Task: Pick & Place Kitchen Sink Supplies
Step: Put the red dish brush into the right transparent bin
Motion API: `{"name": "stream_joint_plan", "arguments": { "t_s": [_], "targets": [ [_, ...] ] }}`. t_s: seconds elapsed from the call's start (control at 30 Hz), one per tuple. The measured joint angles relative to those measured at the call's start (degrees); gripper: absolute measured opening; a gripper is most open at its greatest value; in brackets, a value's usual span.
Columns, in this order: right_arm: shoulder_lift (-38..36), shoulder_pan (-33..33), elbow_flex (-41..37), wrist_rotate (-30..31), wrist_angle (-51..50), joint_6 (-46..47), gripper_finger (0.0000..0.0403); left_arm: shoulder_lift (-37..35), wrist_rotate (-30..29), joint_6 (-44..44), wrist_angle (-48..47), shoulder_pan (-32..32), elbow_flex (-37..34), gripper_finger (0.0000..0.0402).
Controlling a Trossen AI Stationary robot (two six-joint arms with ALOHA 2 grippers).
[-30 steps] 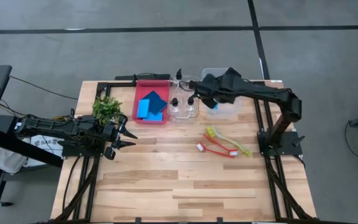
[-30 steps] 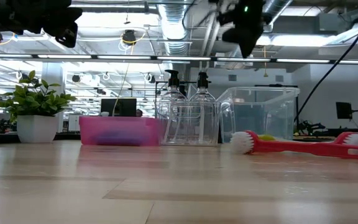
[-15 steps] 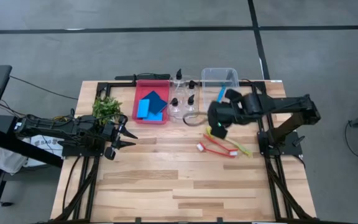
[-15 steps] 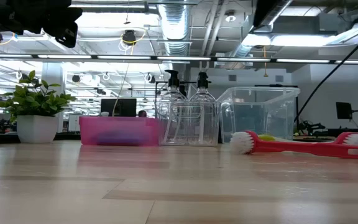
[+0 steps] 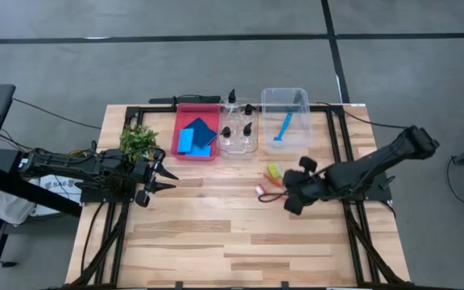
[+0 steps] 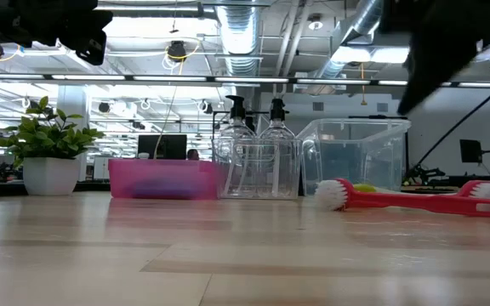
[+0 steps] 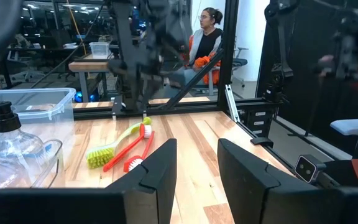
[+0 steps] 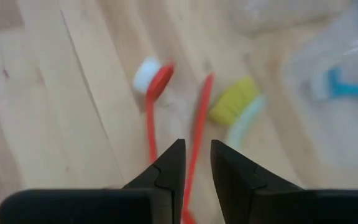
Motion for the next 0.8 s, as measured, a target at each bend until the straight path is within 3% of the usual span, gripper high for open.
{"name": "stream_joint_plan", "arguments": {
  "t_s": [0.2,0.53,0.8],
  "targets": [
    [5.3,-1.7,-6.3,-1.8,13.1,1.9,0.0069,0.0,0.0,-0.2,0.3,0.0,0.0,0.0118],
    [14.5,-4.5,-6.2,-5.2,18.7,-3.9,0.0072,0.1,0.0,-0.2,0.3,0.0,0.0,0.0118],
    [18.8,-5.5,-6.2,-7.6,20.2,-5.6,0.0127,0.1,0.0,-0.2,0.4,0.0,0.0,0.0118]
  ]
}}
